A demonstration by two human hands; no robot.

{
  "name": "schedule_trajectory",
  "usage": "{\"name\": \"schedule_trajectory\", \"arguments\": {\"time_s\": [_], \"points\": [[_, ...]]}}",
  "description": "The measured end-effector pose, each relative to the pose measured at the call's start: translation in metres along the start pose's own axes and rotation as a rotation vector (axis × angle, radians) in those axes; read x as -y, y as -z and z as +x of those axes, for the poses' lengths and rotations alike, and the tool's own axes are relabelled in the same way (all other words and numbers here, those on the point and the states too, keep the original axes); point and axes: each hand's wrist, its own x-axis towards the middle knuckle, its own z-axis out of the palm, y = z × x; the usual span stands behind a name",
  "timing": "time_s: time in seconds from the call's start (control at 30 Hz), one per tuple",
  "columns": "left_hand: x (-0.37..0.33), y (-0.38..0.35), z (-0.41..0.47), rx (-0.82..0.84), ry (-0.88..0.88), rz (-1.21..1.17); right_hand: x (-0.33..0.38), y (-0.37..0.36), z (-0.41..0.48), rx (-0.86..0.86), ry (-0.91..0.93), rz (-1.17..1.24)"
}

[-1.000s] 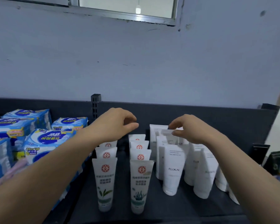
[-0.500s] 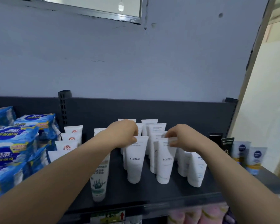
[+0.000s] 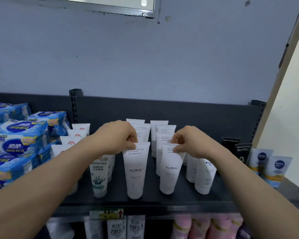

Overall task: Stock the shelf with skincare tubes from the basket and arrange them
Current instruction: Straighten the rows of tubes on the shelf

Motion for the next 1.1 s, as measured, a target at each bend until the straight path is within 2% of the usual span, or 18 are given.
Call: {"name": "schedule_trajectory", "arguments": {"time_s": [0.37, 0.5, 0.6, 0.73, 0.87, 1.0, 1.1], "points": [[-0.007, -0.004, -0.005, 0.036, 0.027, 0.068, 0.003, -0.002, -0.003, 0.059, 0.058, -0.016], [-0.002, -0.003, -0.006, 0.068, 0.052, -0.011, 0.002, 0.001, 0.001, 0.096, 0.059, -0.021], [-0.001, 0.006, -0.001, 0.034, 0.061, -0.085, 0.001, 0.009, 0.007, 0.043, 0.058, 0.029], [0.003, 0.017, 0.023, -0.041, 0.077, -0.043, -0.004, 0.016, 0.028, -0.057, 0.04, -0.055], [0.009, 0.011, 0.059, 0.042, 0.111, 0.045, -0.008, 0.008, 0.052, -0.031, -0.003, -0.16], [0.012, -0.004, 0.082, 0.146, 0.14, 0.072, -0.009, -0.002, 0.064, 0.031, -0.021, -0.124], [0.013, -0.008, 0.088, 0.141, 0.112, 0.093, -0.012, -0.004, 0.067, 0.026, -0.031, -0.079]]}}
